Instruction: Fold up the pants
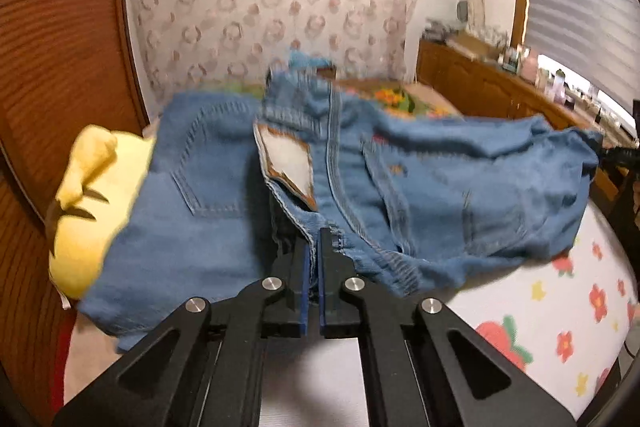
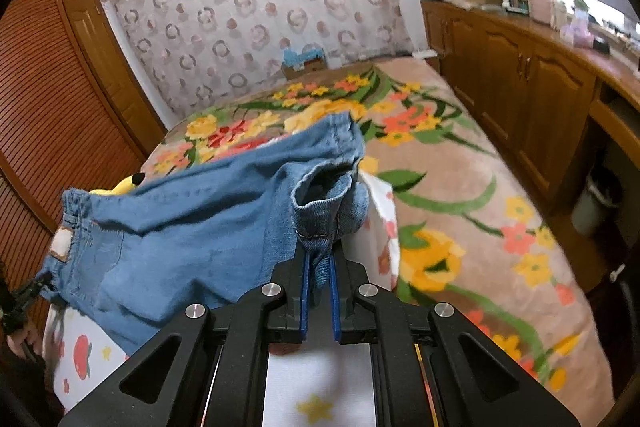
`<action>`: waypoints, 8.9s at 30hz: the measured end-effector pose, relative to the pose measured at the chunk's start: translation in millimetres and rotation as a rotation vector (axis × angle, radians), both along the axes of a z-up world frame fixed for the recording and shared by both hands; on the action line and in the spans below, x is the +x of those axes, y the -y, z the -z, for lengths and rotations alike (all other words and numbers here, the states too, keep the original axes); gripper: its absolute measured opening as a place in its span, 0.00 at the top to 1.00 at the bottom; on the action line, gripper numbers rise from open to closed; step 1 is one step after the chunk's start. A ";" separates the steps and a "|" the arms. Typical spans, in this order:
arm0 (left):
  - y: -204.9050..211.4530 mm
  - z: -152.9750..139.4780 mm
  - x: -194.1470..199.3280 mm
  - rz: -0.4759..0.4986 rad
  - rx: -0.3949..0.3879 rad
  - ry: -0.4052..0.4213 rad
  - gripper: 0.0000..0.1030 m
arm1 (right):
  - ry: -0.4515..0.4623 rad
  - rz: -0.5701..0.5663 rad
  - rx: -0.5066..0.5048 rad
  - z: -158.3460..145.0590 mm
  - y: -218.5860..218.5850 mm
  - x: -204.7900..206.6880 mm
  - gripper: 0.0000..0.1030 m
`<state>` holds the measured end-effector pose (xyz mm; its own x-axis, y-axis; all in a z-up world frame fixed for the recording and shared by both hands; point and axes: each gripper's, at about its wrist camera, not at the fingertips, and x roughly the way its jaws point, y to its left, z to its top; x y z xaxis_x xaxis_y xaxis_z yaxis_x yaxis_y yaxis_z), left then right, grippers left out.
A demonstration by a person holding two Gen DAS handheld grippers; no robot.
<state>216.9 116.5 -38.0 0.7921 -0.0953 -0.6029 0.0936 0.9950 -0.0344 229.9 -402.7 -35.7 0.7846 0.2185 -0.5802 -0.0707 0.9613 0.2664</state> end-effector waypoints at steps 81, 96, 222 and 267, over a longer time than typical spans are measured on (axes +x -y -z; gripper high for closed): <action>39.4 37.6 -183.2 0.083 -0.079 -0.053 0.19 | 0.033 0.014 -0.217 54.4 -45.5 -238.7 0.54; 58.1 54.3 -183.5 0.108 -0.094 -0.108 0.19 | -0.013 0.028 -0.277 82.4 -57.0 -216.6 0.38; 50.5 27.3 -76.3 0.141 -0.130 -0.117 0.45 | 0.024 -0.589 -0.367 13.4 -306.9 -145.9 0.90; -27.0 20.6 -209.6 0.016 -0.182 -0.005 0.92 | 0.240 -0.800 -0.379 -89.9 -424.1 -106.2 0.91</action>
